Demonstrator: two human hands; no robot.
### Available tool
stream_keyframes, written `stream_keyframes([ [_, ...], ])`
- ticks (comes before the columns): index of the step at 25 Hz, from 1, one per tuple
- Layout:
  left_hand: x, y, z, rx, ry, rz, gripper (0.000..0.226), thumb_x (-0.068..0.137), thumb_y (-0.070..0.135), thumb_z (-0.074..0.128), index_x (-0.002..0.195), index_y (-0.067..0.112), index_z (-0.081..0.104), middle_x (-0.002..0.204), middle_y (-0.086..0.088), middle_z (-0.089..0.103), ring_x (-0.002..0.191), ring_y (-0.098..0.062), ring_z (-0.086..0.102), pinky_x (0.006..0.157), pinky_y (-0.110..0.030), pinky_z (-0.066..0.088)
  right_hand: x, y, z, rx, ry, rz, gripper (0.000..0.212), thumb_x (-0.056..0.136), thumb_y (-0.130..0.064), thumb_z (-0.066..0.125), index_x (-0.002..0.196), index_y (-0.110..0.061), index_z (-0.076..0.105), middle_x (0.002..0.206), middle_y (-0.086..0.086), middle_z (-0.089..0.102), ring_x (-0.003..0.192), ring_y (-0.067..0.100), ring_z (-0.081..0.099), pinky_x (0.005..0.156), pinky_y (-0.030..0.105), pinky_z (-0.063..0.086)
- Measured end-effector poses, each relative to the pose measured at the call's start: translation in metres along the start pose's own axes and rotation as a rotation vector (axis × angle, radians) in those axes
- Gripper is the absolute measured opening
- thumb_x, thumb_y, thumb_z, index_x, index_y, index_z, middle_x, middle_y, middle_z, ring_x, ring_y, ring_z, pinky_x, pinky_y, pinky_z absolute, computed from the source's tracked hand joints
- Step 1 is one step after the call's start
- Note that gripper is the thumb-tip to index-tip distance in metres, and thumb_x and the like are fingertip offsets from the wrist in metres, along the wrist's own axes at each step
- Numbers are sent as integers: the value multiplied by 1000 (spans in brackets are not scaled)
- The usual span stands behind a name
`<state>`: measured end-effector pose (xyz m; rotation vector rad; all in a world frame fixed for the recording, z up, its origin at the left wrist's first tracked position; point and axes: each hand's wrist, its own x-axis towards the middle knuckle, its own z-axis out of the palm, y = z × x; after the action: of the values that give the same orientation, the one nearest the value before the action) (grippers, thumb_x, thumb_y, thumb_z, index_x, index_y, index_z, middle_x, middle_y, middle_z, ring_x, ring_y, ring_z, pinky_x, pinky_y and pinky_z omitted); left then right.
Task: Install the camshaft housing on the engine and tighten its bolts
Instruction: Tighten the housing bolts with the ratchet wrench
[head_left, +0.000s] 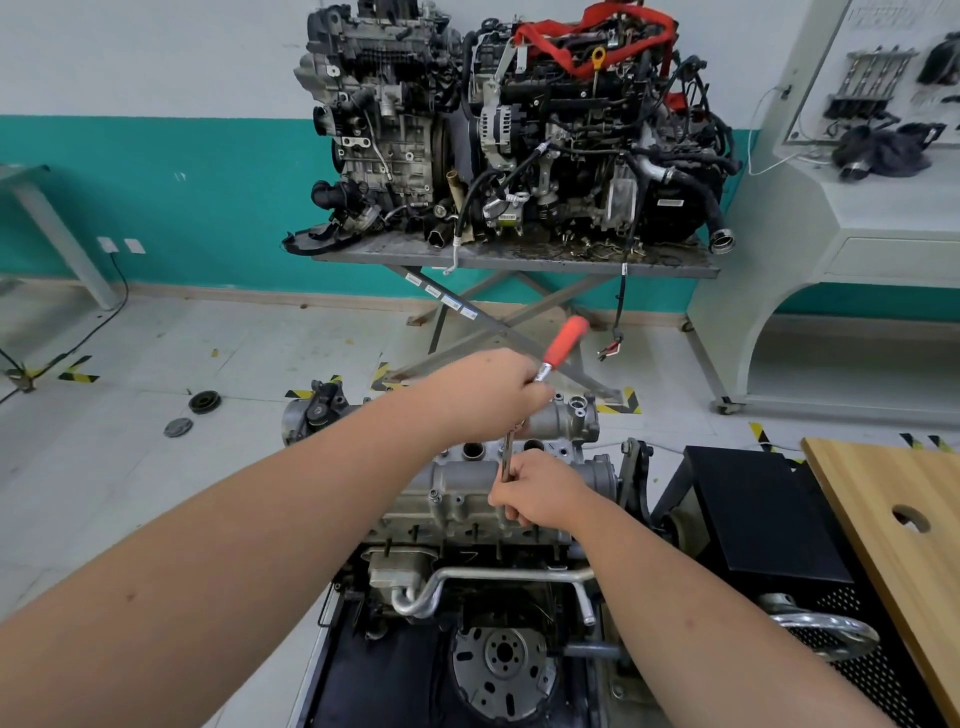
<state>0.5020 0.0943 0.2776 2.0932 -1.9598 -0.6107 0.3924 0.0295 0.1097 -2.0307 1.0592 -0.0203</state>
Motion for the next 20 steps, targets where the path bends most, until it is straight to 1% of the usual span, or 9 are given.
stream_keyframes([
  [2, -1, 8, 6, 227, 21, 89, 36, 105, 42, 37, 78, 21, 49, 77, -1, 62, 61, -15, 54, 48, -27, 35, -1, -1, 0, -10, 1, -6, 18, 78, -33, 65, 63, -23, 64, 62, -5, 71, 49, 6, 62, 64, 28, 52],
  [4, -2, 10, 17, 520, 98, 171, 38, 104, 50, 35, 87, 21, 53, 77, 3, 54, 65, -15, 54, 50, -27, 36, -2, -2, 0, 3, 2, 1, 19, 79, -31, 64, 63, -21, 64, 61, -5, 70, 48, 6, 60, 60, 26, 49],
  [7, -5, 2, 36, 608, 243, 269, 36, 101, 51, 43, 102, 20, 62, 85, 4, 44, 80, -20, 53, 60, -32, 33, -1, -1, 1, -12, -6, 20, 20, 77, -31, 63, 62, -18, 65, 61, -4, 70, 47, 4, 58, 54, 23, 46],
  [9, -7, -8, 47, 514, 474, 396, 31, 94, 46, 59, 88, 16, 68, 82, 1, 48, 80, -23, 53, 62, -33, 33, -1, -3, 1, -39, -12, 14, 21, 80, -27, 62, 62, -16, 65, 58, -4, 68, 44, 4, 56, 50, 22, 46],
  [11, -9, -16, 59, 388, 750, 454, 37, 85, 44, 73, 67, 11, 66, 78, -4, 56, 75, -28, 56, 58, -36, 41, -2, -5, 1, -45, -8, -4, 20, 82, -20, 59, 63, -15, 63, 55, -3, 66, 41, 5, 54, 44, 20, 44],
  [13, -8, -16, 70, 226, 887, 414, 46, 83, 48, 68, 61, 8, 62, 83, -9, 62, 79, -32, 58, 60, -42, 48, -4, -2, 2, -74, 32, -40, 21, 85, -15, 54, 66, -14, 62, 54, -3, 65, 42, 4, 54, 41, 18, 42],
  [16, -6, -15, 88, 41, 887, 340, 49, 86, 53, 58, 74, 7, 69, 101, -11, 63, 93, -32, 59, 74, -43, 50, -10, 4, 1, 61, 142, -45, 29, 101, -12, 44, 76, -18, 59, 60, -10, 64, 56, 1, 60, 58, 17, 52],
  [18, -7, -16, 96, -326, 793, 293, 42, 88, 51, 55, 90, 11, 71, 115, 1, 57, 106, -19, 56, 87, -34, 48, -8, 3, -1, 41, 132, -73, 33, 104, -13, 39, 78, -28, 51, 73, -8, 62, 68, 6, 59, 76, 26, 56],
  [20, -9, -18, 98, -691, 712, 255, 31, 93, 49, 49, 101, 26, 68, 116, 14, 57, 109, -5, 57, 94, -24, 47, -6, -3, -2, -2, 53, -59, 31, 93, -18, 50, 66, -33, 50, 68, -7, 62, 62, 8, 58, 67, 27, 52],
])
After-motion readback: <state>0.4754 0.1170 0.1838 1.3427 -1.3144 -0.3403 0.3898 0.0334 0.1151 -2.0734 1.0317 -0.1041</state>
